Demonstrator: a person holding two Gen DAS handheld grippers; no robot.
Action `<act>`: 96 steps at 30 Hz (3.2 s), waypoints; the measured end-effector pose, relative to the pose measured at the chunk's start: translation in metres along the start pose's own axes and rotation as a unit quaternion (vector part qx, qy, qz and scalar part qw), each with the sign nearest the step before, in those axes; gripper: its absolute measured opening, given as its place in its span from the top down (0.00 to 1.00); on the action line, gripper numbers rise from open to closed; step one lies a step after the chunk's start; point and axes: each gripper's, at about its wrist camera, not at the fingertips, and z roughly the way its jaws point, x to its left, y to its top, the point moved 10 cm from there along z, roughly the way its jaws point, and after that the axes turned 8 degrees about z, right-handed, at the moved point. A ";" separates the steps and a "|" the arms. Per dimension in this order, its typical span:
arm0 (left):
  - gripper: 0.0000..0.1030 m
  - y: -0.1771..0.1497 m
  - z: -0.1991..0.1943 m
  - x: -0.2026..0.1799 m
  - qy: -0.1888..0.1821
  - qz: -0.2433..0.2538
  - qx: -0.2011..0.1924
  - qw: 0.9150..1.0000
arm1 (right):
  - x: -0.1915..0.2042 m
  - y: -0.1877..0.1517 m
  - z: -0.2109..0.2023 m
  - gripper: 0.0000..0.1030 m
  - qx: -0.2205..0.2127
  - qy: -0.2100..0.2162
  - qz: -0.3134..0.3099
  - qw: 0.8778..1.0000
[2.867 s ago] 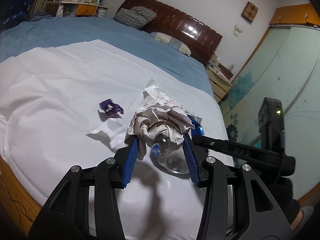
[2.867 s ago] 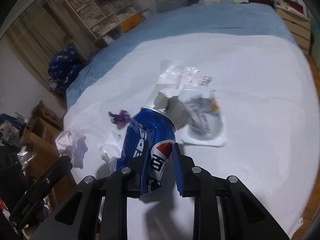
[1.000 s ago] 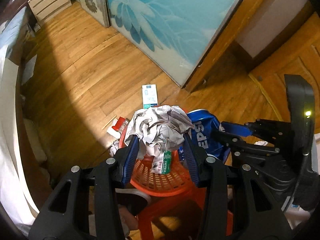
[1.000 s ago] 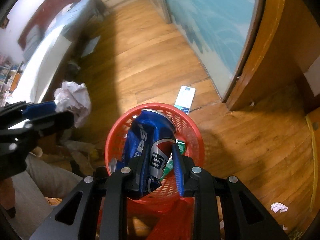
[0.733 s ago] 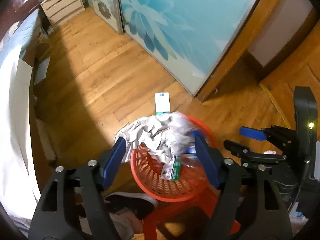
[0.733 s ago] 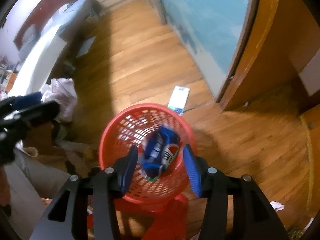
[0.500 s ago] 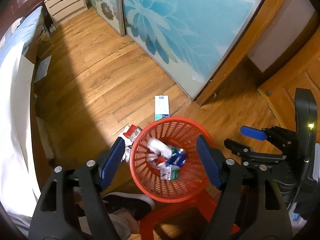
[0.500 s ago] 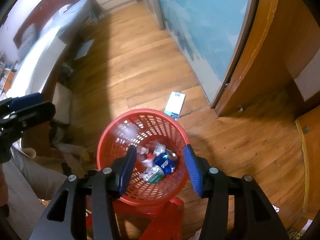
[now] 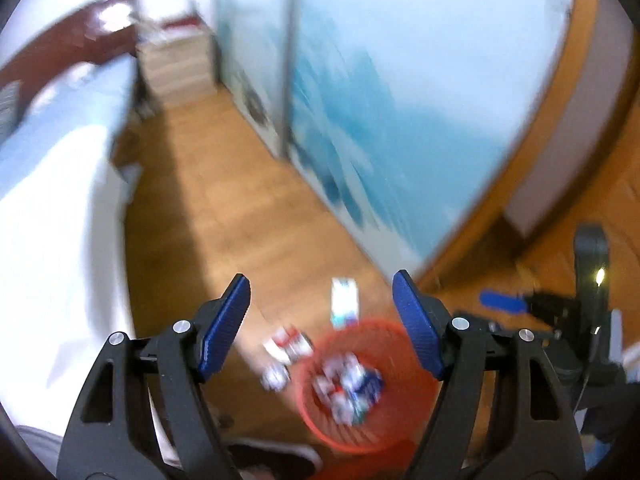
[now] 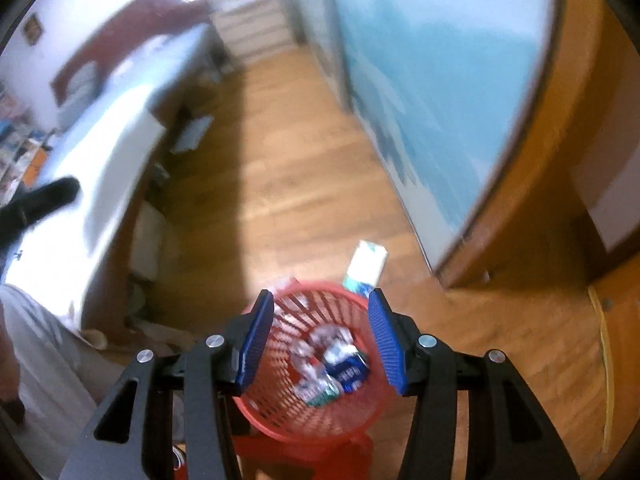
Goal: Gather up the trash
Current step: 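Move both open tools back over the remaining trash on the bed, then grasp the white tissue with the left tool while the right tool grasps the white paper cup, then carry the tissue and paper cup to the red wastebasket and open both tools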
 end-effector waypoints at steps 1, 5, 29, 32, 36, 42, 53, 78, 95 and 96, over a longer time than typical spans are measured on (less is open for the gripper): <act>0.29 0.008 -0.024 0.026 0.021 -0.015 -0.031 0.999 | 0.012 0.004 -0.003 0.51 -0.005 0.008 -0.010 1.000; 0.23 0.008 -0.101 0.126 0.110 -0.070 -0.101 0.986 | 0.103 0.025 -0.021 0.51 -0.028 0.061 -0.080 0.995; 0.20 -0.289 -0.147 0.531 0.258 -0.432 -0.027 0.864 | 0.606 0.006 0.013 0.32 -0.061 0.211 -0.323 0.921; 0.58 -0.287 -0.134 0.528 0.254 -0.420 -0.011 0.871 | 0.652 0.009 0.045 0.28 -0.067 0.199 -0.344 0.915; 0.81 -0.290 -0.135 0.531 0.245 -0.439 -0.018 0.864 | 0.708 0.008 0.097 0.26 -0.068 0.192 -0.376 0.904; 0.95 -0.280 -0.138 0.525 0.214 -0.440 -0.043 0.871 | 0.746 0.001 0.159 0.26 -0.020 0.176 -0.374 0.910; 0.95 -0.228 -0.171 0.482 0.219 -0.359 -0.079 0.904 | 0.721 0.012 0.135 0.57 -0.005 0.214 -0.311 0.926; 0.95 0.064 -0.143 0.039 -0.009 -0.024 -0.156 0.987 | 0.139 0.112 -0.144 0.56 -0.142 0.111 -0.077 0.981; 0.95 -0.107 0.115 -0.117 -0.112 0.028 0.254 0.960 | -0.089 -0.070 0.059 0.56 0.091 -0.014 0.074 0.993; 0.95 -0.115 0.118 -0.118 -0.111 0.030 0.266 0.957 | -0.087 -0.071 0.064 0.56 0.094 -0.012 0.075 0.993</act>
